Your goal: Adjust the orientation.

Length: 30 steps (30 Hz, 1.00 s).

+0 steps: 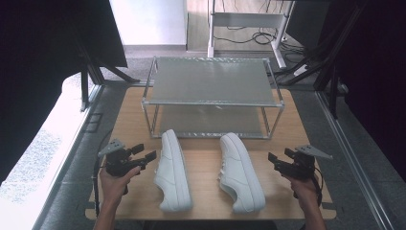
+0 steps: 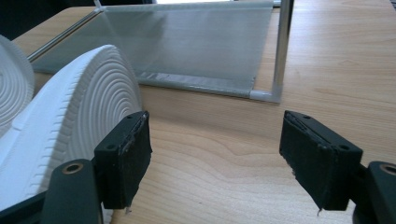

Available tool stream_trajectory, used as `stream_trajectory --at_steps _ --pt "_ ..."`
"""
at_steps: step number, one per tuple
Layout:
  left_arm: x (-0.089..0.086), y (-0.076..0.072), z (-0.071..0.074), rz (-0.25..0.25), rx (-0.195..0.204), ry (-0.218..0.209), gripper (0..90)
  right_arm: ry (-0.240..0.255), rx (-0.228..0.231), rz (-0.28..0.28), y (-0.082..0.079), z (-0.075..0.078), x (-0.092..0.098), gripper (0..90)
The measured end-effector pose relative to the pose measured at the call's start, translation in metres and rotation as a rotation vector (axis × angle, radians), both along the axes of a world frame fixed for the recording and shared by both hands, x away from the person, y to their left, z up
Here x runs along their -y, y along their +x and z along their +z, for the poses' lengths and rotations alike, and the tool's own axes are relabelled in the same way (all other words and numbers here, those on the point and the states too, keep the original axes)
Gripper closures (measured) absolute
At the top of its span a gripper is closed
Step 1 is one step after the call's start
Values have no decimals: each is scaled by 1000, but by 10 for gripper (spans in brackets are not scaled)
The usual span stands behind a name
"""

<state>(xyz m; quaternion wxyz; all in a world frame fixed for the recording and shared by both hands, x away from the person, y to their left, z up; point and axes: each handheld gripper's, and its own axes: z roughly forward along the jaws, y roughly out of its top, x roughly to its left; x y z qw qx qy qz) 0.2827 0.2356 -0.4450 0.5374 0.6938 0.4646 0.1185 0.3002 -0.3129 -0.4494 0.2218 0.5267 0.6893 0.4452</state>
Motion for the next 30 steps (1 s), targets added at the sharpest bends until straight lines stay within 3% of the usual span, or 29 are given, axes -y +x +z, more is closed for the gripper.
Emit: stream_trajectory --at_steps 5,11,14,21,25,28,30 --pt "-3 -1 -1 15 10 -4 342 -1 -15 -1 -1 -3 1 267" --pt "-1 -3 2 -16 28 -19 453 -6 -13 -8 -1 -4 0 271" --pt "-1 -5 4 -16 32 -20 523 -14 -16 -6 0 -4 -1 273" --pt "5 -9 11 -80 40 -2 744 -37 -10 -1 2 -8 -4 277" --pt "6 -9 11 -78 16 -21 896 -51 -15 -1 1 -9 -6 277" --pt "2 -8 7 -45 -9 -13 900 -25 -15 8 2 -9 -6 295" --pt "-6 -7 4 -24 -23 12 900 -33 -16 8 3 -9 -7 294"
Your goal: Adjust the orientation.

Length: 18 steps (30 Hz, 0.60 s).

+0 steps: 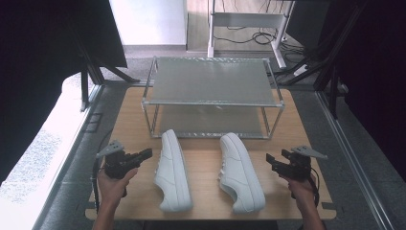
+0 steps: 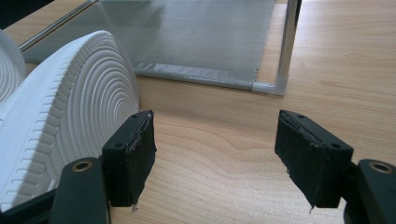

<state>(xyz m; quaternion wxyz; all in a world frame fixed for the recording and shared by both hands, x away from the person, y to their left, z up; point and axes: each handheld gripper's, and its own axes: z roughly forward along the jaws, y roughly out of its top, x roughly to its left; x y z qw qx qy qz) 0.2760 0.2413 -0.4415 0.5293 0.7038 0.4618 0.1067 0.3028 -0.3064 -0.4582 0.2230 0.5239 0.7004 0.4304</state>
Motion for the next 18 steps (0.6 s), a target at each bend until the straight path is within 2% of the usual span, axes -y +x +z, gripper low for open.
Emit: stream_trajectory --at_steps 2,5,9,13,16,18 --pt "-13 1 -7 27 -30 -18 900 -8 -4 2 0 -1 0 292" --pt "-16 1 -12 41 -54 -18 900 -7 -6 -10 0 -1 2 292" --pt "-12 6 -25 35 -107 -33 900 -11 -21 -37 2 -4 6 292" --pt "-3 11 -38 29 -166 -15 900 -1 -17 -40 2 -4 8 295" --pt "1 13 -41 25 -181 -17 900 -2 -14 -45 2 -3 9 295" --pt "3 13 -41 43 -186 -21 900 -4 -19 -47 2 -4 9 295"
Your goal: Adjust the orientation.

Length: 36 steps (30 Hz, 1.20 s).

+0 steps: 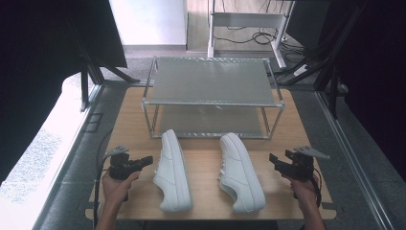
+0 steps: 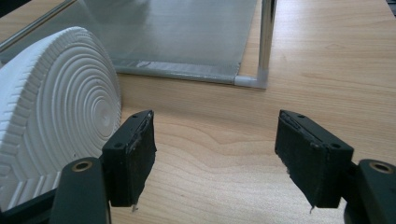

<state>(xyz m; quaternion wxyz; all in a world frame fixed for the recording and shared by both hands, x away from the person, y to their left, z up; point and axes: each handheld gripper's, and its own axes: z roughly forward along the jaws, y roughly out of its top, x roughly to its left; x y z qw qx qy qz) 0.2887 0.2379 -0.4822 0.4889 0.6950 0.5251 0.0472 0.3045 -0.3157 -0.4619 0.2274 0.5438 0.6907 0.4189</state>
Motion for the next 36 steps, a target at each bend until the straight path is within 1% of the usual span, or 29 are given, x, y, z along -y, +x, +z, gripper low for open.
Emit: stream_trajectory --at_steps 2,3,5,9,12,14,17,18,21,26,32,36 --pt "1 0 0 23 -7 -10 900 -1 0 -4 0 -2 0 295" --pt "1 1 -1 21 -13 -27 900 -2 -2 -3 1 -2 0 295" --pt "4 2 -2 20 -16 -16 900 -7 -5 -1 1 -3 -1 295" --pt "9 2 1 -11 1 -15 900 -11 -2 -5 1 -2 -1 295" --pt "13 3 0 -24 -1 -17 900 -10 -2 -9 1 -2 -1 295" --pt "16 3 0 -22 0 -12 900 -11 -3 -13 1 -2 0 295" --pt "19 3 2 -38 16 -32 900 -14 -9 -14 1 -2 0 295" --pt "20 3 3 -36 20 -32 900 -14 -9 -15 1 -2 0 295" --pt "25 4 6 -34 31 -2 900 -12 -9 -17 1 -2 0 295" --pt "30 5 9 -33 44 -7 900 -10 -15 -26 2 -4 1 295" --pt "39 9 11 -31 60 15 900 -13 -26 -33 2 -6 1 296" --pt "47 13 14 -49 68 27 896 -13 -32 -39 3 -7 2 296"
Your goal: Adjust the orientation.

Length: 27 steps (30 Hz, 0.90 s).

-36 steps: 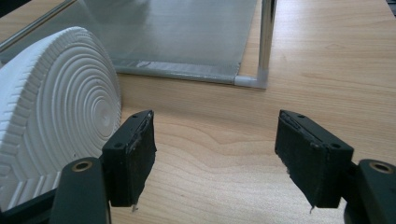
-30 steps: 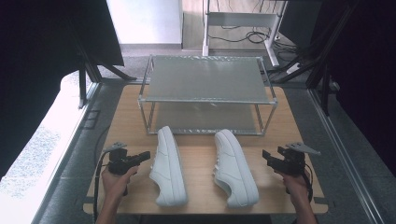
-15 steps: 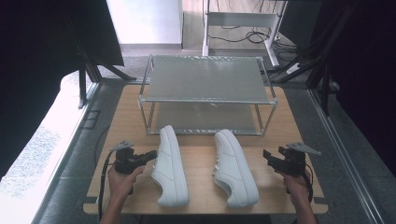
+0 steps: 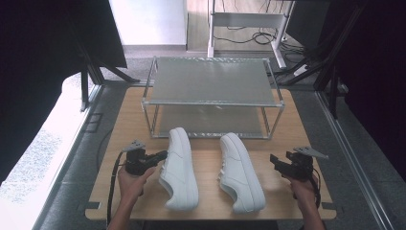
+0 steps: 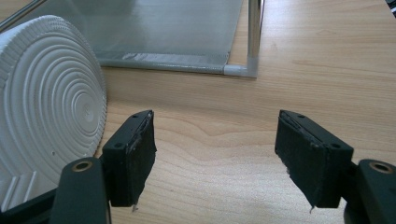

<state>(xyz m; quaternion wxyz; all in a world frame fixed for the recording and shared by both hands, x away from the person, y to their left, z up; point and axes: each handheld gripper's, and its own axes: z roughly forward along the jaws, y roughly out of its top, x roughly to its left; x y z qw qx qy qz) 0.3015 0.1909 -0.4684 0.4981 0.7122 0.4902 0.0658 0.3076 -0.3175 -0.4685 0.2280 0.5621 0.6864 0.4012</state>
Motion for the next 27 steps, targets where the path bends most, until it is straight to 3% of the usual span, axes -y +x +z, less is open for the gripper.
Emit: stream_trajectory --at_steps 10,12,13,16,18,22,27 --pt "38 13 6 -67 20 18 889 5 -7 -18 0 -1 3 297" --pt "61 22 8 -101 35 13 900 2 -12 -19 1 -3 3 296" --pt "61 22 8 -101 35 13 900 2 -12 -19 1 -3 3 296" --pt "92 33 8 -170 15 38 889 -3 -3 -34 0 -3 3 302" --pt "108 38 5 -190 12 72 893 -3 8 -42 -1 -3 3 303" --pt "106 38 8 -178 16 72 900 -2 10 -44 -2 -3 6 302" --pt "89 18 29 -184 57 56 900 11 17 -69 -2 -1 10 304"
